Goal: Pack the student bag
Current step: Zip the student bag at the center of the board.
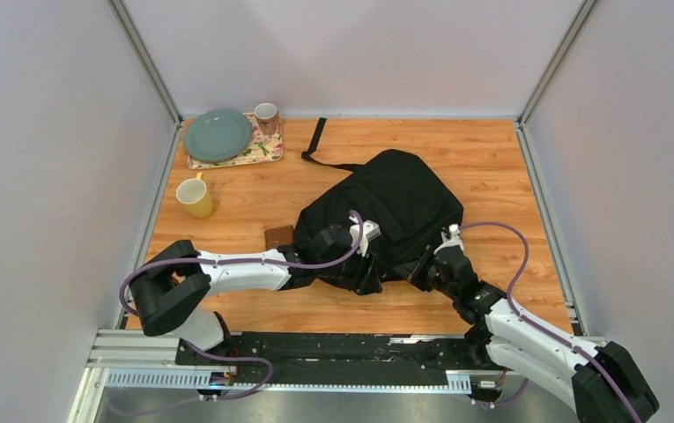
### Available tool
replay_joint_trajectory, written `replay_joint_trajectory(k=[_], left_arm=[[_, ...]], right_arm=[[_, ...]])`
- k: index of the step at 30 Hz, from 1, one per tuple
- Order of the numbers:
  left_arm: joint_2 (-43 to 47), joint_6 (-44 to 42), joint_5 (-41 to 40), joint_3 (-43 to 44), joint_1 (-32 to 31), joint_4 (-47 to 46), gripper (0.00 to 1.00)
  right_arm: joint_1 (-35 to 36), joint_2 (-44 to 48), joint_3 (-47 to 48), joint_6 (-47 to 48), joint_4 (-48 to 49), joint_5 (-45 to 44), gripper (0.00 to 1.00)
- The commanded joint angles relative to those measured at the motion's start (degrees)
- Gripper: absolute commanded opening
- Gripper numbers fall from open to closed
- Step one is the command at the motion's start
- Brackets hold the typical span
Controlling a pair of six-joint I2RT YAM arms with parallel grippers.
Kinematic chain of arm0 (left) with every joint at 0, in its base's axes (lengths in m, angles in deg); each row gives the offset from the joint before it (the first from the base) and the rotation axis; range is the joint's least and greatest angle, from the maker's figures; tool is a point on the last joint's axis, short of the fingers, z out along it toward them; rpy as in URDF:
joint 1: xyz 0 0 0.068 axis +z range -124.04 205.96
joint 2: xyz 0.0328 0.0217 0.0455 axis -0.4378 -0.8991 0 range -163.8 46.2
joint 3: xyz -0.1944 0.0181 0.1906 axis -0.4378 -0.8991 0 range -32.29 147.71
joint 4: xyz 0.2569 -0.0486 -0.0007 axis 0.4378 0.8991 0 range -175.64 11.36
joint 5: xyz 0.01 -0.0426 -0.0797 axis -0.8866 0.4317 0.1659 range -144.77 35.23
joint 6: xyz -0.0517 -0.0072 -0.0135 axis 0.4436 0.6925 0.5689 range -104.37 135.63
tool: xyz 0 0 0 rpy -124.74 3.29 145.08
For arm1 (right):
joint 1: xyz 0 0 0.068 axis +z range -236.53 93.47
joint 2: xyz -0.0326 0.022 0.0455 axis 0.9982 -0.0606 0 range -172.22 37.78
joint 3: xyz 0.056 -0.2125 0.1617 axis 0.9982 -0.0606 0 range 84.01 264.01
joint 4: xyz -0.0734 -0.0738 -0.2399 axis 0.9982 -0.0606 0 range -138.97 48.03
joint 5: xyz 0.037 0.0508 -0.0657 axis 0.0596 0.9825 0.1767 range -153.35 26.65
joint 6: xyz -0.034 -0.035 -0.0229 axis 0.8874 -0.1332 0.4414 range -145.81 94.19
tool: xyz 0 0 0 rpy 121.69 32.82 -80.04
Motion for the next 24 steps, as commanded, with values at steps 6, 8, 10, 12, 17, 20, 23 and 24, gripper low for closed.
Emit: replay_joint_trajectory(k=[6,8,10,12,17,20,23,24], left_arm=[[-0.97,-6.36,-8.84,4.96,-0.35,0.88,0.6],[-1.24,-7.78,-10.78,6.01,-0.18,1.68,0.62],[-2.03,-9.01,-10.7,6.8,-0.09,3.17,0.62],[-3.25,-9.45,-10.17,7.42,-0.09,4.23,0.62],[-2.65,-7.7,-6.83,4.8,-0.09,3.8,0.61],[0.34,-5.85,-3.85,2.42,-0.18,0.73,0.61],[3.94,-4.88,-2.7,1.19,-0.44,-0.69,0.62],[5.43,-4.97,-2.52,1.18,-0.44,-0.78,0.63]], right_arm=[[0.29,1.26,1.38,2.31,3.44,3.53,0.0],[0.29,1.61,1.29,2.39,3.18,3.53,0.0],[0.2,2.05,1.29,2.31,2.39,3.35,0.0],[0.2,2.4,1.2,2.22,2.21,3.18,0.0],[0.2,2.14,1.73,2.39,1.6,2.91,0.0],[0.29,1.18,1.82,2.39,1.86,2.91,0.01],[0.29,-0.23,2.17,2.57,2.04,3.27,0.01],[0.2,-0.93,2.35,2.66,2.04,3.27,0.01]])
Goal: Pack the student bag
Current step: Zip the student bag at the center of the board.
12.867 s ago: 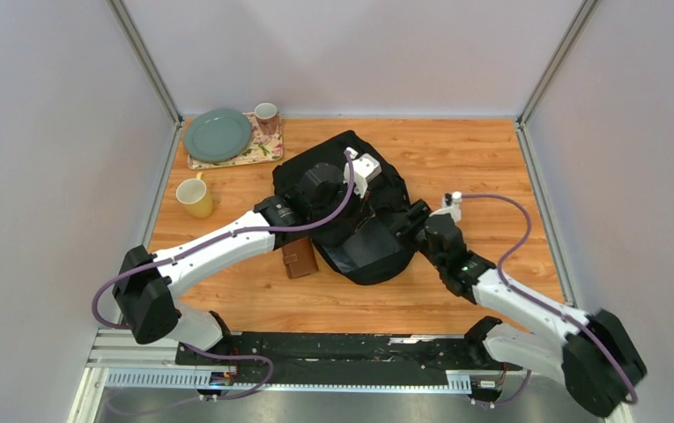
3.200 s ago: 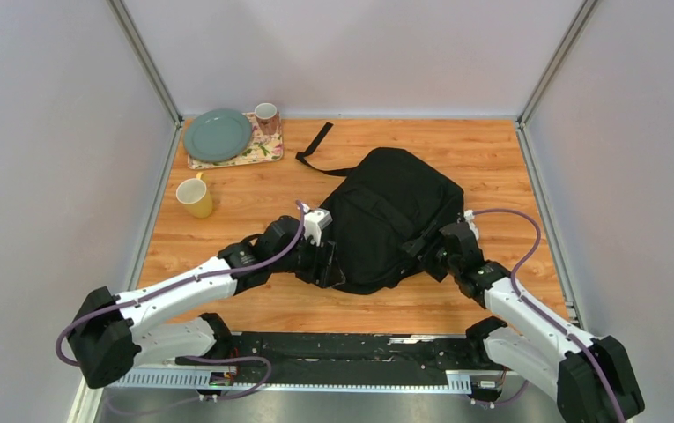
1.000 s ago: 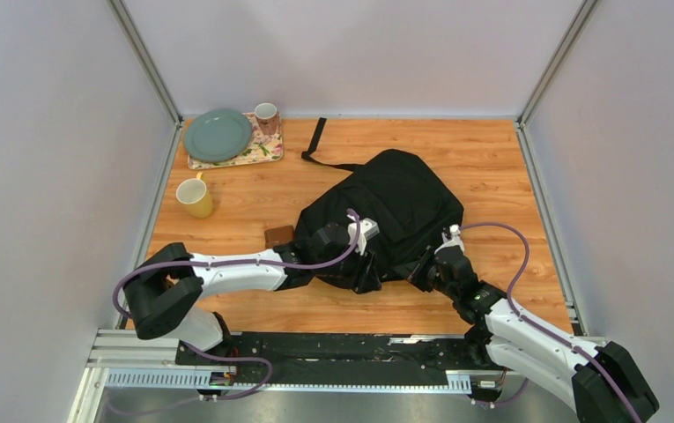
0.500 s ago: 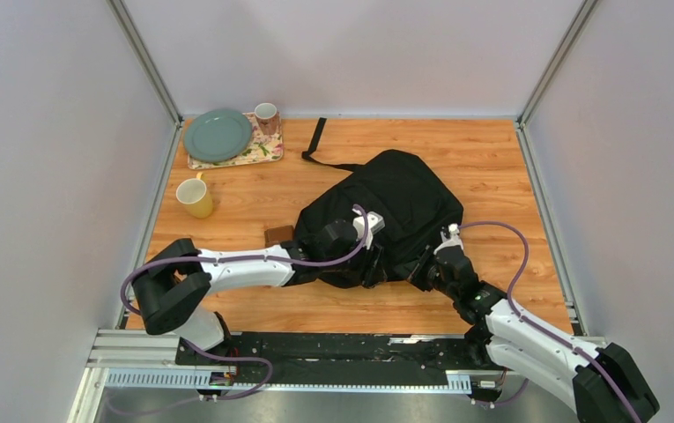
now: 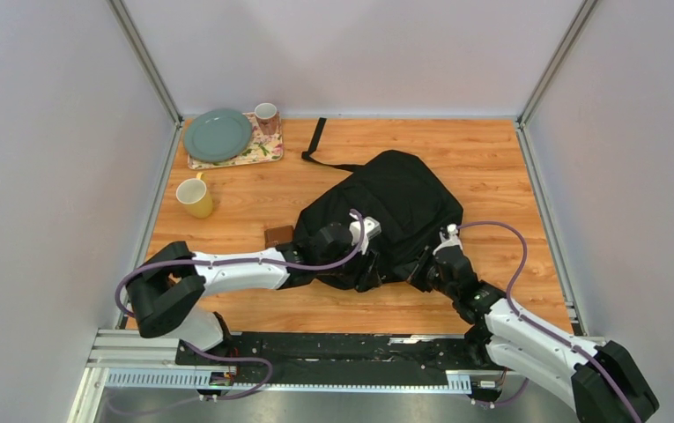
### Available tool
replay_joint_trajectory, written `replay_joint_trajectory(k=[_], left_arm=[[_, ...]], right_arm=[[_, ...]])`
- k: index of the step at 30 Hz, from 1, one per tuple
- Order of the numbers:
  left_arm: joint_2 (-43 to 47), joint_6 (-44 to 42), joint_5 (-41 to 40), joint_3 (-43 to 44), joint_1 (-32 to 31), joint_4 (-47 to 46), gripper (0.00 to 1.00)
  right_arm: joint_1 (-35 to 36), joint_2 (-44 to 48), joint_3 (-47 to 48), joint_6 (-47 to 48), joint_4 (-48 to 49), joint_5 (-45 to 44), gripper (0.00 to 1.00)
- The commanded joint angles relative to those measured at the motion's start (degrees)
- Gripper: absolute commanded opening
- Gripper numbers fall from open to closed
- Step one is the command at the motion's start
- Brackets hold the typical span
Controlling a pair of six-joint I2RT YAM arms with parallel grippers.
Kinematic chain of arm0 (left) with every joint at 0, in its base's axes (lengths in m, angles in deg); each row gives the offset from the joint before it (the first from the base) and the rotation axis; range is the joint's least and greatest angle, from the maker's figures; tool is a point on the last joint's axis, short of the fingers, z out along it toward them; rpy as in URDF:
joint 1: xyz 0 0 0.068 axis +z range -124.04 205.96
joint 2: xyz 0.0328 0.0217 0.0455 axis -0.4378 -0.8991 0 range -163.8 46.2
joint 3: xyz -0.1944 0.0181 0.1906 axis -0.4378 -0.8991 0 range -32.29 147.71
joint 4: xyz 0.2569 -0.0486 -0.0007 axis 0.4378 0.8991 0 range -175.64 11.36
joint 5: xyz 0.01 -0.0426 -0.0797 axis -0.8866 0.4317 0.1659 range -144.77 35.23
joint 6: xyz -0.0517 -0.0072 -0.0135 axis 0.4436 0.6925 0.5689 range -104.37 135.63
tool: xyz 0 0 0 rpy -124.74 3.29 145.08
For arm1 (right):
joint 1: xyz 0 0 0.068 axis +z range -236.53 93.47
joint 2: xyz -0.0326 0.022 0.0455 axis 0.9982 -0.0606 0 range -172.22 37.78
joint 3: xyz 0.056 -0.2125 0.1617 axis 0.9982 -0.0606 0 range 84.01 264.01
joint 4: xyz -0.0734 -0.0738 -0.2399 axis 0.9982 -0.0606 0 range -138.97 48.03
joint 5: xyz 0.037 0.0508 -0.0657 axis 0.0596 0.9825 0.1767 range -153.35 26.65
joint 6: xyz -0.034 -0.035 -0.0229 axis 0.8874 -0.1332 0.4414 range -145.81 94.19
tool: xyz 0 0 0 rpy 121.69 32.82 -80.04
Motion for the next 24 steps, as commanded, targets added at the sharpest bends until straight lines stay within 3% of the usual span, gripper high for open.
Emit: replay_joint_trajectory(k=[1,15,24], left_arm=[[6.49,0.91,4.01,-0.72,-0.4,-3.14,0.63],[8.6,-1.12,10.34,-4.32,-0.4,0.2,0.65],[6.85,-0.32,9.65,-3.71,-0.4,0.02,0.65]], right_arm=[[0.29,-1.46,2.7,1.37,2.08,2.02,0.01],[0.29,-4.54,4.98,1.45,2.78,2.72,0.03],[0.2,-5.06,5.78,1.72,1.99,2.99,0.03]])
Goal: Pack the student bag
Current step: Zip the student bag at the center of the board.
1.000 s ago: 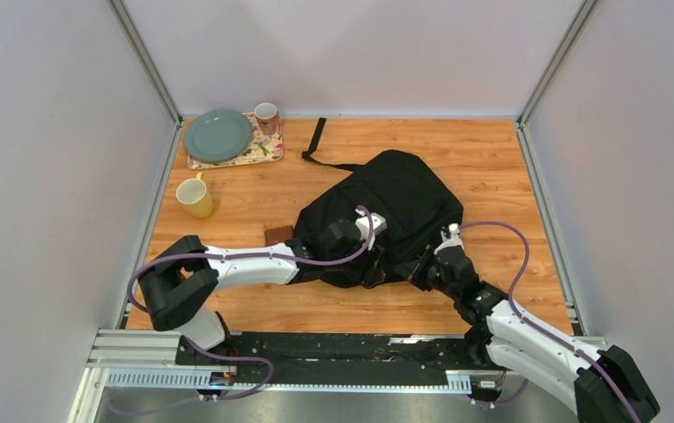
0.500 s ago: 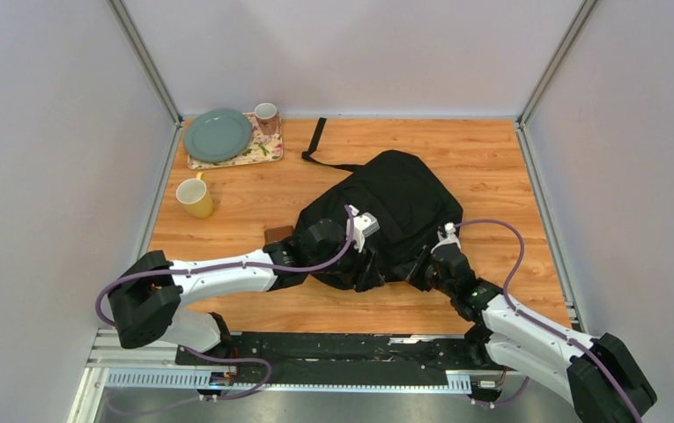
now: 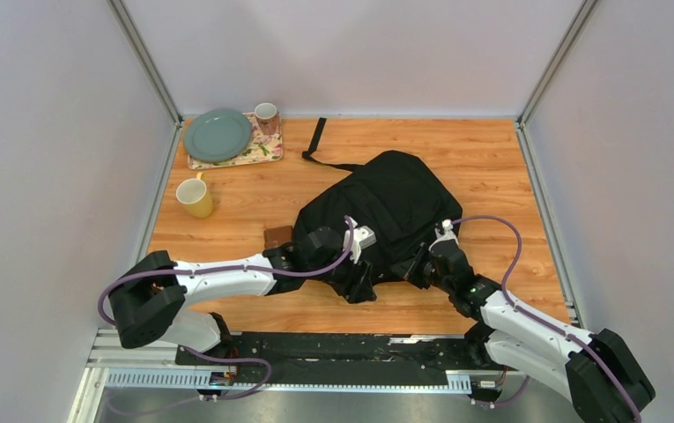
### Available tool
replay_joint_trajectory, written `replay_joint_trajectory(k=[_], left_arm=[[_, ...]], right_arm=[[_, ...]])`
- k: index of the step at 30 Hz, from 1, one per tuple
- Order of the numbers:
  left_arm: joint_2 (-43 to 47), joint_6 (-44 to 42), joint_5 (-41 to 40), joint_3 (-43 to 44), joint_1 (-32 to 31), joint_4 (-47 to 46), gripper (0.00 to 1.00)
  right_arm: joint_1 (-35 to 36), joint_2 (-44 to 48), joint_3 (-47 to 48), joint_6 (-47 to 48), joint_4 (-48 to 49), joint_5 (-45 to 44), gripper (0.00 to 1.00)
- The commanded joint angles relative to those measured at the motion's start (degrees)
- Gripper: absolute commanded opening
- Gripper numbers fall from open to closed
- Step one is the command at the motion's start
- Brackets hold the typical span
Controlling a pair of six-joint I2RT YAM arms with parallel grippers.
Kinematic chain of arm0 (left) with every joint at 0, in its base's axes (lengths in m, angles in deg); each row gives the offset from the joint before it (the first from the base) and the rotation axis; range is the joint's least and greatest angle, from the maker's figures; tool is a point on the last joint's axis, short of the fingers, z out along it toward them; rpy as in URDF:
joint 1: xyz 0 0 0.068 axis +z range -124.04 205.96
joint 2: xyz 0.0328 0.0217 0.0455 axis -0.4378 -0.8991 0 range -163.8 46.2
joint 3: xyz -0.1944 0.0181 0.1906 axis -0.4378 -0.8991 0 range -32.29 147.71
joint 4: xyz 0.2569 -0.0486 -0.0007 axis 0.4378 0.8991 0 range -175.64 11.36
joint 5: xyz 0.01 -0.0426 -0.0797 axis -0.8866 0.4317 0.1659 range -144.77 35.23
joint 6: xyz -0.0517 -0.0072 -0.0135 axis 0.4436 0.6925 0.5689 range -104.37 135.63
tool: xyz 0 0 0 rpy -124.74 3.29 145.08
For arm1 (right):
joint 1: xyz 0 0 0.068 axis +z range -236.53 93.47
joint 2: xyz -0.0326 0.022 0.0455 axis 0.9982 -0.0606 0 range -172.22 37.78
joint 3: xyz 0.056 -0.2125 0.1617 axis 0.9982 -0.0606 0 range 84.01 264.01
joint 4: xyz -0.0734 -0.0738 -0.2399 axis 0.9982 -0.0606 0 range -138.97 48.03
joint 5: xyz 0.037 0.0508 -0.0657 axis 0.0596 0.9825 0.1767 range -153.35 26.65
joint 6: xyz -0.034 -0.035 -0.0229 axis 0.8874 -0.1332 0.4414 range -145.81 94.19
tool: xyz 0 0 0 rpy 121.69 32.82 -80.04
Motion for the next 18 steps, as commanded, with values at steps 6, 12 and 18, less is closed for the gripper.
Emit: replay_joint_trajectory(k=[6,12,18], left_arm=[[-2.8,-1.53,-6.66,-0.15,-0.2,-2.87,0.65],[-3.33,-3.2,-11.24,-0.59,-0.2,-5.59,0.65],[-3.68,-3.82,-11.43,0.46,-0.2,-5.42,0.65]], right_arm=[[0.29,2.42,2.5,0.91,1.14,1.96,0.03],[0.29,4.09,1.88,1.09,0.26,1.87,0.03],[0.29,3.83,1.35,1.17,0.43,1.96,0.03]])
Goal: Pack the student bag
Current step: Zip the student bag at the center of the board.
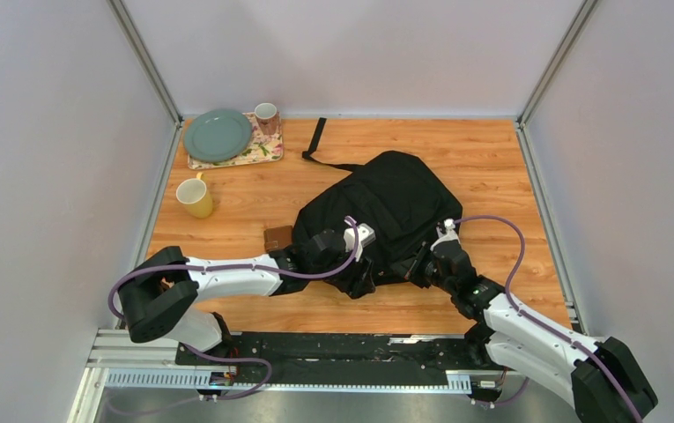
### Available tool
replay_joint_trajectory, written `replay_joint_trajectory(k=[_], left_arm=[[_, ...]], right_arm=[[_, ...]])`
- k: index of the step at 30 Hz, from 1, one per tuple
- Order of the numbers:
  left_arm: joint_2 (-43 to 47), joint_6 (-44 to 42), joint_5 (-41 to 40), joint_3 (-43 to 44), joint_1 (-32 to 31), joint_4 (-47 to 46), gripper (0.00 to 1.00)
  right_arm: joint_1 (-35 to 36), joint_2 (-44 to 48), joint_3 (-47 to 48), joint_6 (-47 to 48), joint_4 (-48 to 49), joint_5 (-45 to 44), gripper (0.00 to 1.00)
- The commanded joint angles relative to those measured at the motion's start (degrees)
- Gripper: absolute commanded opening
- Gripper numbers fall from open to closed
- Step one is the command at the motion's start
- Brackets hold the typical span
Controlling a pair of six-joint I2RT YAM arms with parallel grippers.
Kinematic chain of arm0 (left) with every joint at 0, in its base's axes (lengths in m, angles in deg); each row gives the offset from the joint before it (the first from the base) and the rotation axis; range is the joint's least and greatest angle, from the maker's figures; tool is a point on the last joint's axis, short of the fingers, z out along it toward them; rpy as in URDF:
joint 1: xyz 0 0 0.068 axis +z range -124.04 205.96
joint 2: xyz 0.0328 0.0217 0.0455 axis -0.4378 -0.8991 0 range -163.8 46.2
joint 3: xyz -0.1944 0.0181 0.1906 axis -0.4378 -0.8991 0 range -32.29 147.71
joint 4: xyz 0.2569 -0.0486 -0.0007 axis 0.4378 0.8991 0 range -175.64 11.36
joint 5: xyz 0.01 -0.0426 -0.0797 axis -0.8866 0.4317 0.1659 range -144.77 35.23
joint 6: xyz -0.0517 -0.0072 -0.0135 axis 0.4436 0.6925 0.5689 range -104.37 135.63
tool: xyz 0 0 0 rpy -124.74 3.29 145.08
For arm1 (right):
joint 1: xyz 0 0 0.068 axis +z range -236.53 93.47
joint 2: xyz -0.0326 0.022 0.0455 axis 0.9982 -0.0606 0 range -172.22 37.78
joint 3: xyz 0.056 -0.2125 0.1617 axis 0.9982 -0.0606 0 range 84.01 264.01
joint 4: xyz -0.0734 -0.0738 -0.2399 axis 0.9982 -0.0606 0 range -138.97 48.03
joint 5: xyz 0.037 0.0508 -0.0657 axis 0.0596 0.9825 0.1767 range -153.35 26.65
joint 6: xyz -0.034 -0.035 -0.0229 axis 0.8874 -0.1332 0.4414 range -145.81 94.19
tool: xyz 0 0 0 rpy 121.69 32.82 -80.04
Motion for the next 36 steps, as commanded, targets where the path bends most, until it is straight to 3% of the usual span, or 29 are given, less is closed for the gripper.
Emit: replay_joint_trajectory(k=[1,12,36], left_arm=[[-0.19,-2.16,-1.98,0.97,-0.15,-2.51,0.65],[0.7,-4.79,-6.81,1.58,-0.15,-0.93,0.65],[1.04,-5.41,-6.64,3.25,0.64,3.37,0.66]], right_arm=[[0.2,0.77,1.22,0.98,1.5,1.98,0.03],[0.29,0.33,0.87,0.98,2.12,2.07,0.03],[0.29,-1.51,1.31,0.72,2.91,2.51,0.04]])
